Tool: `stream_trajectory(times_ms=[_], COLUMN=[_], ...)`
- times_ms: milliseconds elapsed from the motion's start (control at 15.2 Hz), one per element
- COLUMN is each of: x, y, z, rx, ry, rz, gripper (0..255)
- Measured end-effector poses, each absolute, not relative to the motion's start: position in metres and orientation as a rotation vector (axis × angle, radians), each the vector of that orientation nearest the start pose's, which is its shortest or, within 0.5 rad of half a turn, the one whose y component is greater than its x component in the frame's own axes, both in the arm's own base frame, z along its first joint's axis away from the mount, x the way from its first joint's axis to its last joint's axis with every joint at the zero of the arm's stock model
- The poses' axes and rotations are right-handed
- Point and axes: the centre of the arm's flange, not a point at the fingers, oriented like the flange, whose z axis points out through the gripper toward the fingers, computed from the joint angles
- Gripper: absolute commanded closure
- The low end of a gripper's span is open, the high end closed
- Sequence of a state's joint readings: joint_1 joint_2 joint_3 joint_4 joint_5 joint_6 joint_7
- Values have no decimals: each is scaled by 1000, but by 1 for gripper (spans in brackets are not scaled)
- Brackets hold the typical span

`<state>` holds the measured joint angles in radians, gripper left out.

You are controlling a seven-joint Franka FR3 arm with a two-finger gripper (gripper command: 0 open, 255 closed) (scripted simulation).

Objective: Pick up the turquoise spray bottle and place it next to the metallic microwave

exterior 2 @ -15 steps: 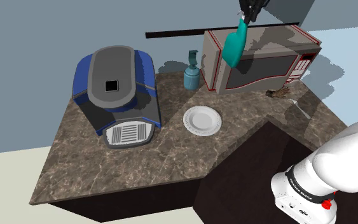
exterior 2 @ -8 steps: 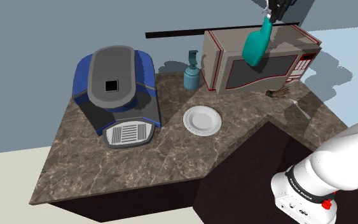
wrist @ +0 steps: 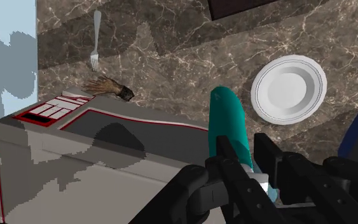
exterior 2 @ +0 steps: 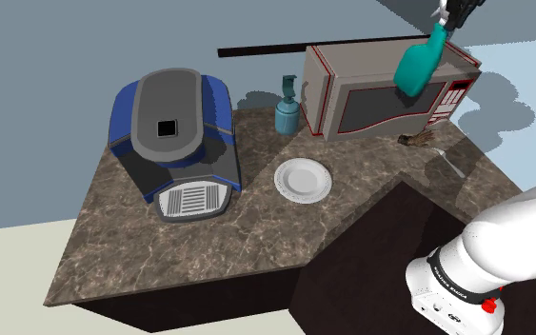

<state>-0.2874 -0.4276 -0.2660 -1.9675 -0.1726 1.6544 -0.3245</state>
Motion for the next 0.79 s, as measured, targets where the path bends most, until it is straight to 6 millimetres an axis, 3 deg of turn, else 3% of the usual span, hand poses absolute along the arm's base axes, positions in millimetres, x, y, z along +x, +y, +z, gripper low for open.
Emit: stream_trajectory(times_ms=[462,792], x=[288,282], y=[-339,-350], z=[644,622], rx=[-3222,-3222], ry=[333,330], rz=[-107,-106], gripper=[255,255])
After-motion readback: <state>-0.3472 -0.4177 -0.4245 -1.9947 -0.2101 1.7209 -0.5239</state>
